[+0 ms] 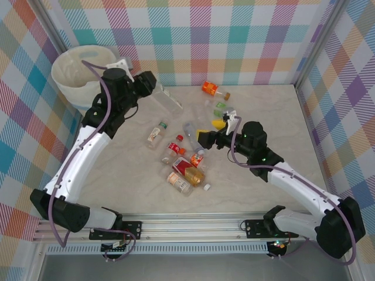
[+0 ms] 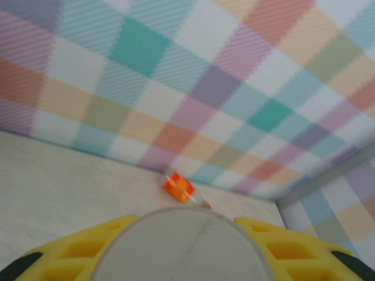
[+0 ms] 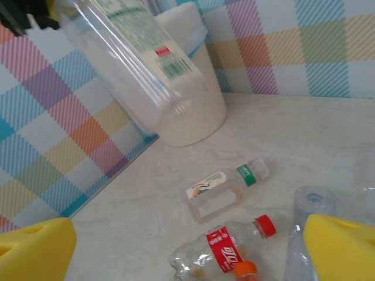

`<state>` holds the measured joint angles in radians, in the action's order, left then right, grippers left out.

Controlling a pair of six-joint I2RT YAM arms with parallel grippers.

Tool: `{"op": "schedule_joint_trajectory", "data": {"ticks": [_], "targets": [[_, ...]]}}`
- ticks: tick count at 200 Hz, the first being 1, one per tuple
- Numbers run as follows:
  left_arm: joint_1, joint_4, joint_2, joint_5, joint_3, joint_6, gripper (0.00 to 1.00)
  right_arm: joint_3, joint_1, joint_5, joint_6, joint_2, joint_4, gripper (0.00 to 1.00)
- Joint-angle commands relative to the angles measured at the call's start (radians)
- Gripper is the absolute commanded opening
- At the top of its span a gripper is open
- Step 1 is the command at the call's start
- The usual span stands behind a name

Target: Put the plastic bottles in the bin

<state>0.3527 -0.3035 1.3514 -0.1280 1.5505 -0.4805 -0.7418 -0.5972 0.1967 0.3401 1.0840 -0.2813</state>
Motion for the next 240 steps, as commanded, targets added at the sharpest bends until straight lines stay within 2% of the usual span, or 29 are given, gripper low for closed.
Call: {"op": "schedule_joint_trajectory", "data": {"ticks": [1,27,45,66,114,142,167,196,204,210,222,233,240], "targets": [[-0.039,0.206,-0.084,-0.31,-0.057,0.03,0.0,0.027,-0.006,-0.111,-0.037,-0.043,0.054,1.0],[-0.13,0.469,-0.143,-0.46,-0.188,0.02,0.0,0.031,-0.007,-0.144,-0.05,-0.065,0.09,1.0],[-0.228,0.529,-0.149,-0.491,-0.205,-0.044,0.0,0.033,-0.006,-0.149,-0.043,-0.068,0.089,1.0],[-0.324,0.534,-0.115,-0.509,-0.175,-0.101,0.0,0.032,-0.007,-0.146,-0.029,-0.057,0.071,1.0],[-0.479,0.502,0.046,-0.555,-0.05,-0.147,0.0,-0.002,-0.006,-0.103,-0.009,0.005,0.048,1.0],[-0.53,0.484,0.098,-0.62,-0.036,-0.186,0.0,-0.014,-0.007,-0.086,0.001,0.022,0.047,1.0],[-0.566,0.405,0.126,-0.671,-0.027,-0.287,0.01,-0.013,-0.008,-0.086,0.003,0.024,0.045,0.99],[-0.587,0.338,0.203,-0.68,0.028,-0.279,0.04,-0.015,-0.007,-0.083,0.004,0.021,0.048,1.0],[-0.589,0.304,0.227,-0.68,0.058,-0.277,0.09,-0.013,-0.007,-0.083,0.006,0.019,0.05,1.0],[-0.591,0.272,0.245,-0.679,0.08,-0.276,0.18,-0.012,-0.006,-0.083,0.007,0.016,0.05,1.0],[-0.593,0.234,0.274,-0.666,0.122,-0.249,0.47,-0.008,-0.007,-0.087,0.006,0.012,0.053,1.0],[-0.593,0.197,0.295,-0.66,0.159,-0.228,0.79,-0.002,-0.007,-0.099,0.007,0.007,0.055,1.0],[-0.593,0.163,0.306,-0.662,0.185,-0.227,0.93,0.002,-0.007,-0.102,0.005,0.006,0.055,1.0]]}}
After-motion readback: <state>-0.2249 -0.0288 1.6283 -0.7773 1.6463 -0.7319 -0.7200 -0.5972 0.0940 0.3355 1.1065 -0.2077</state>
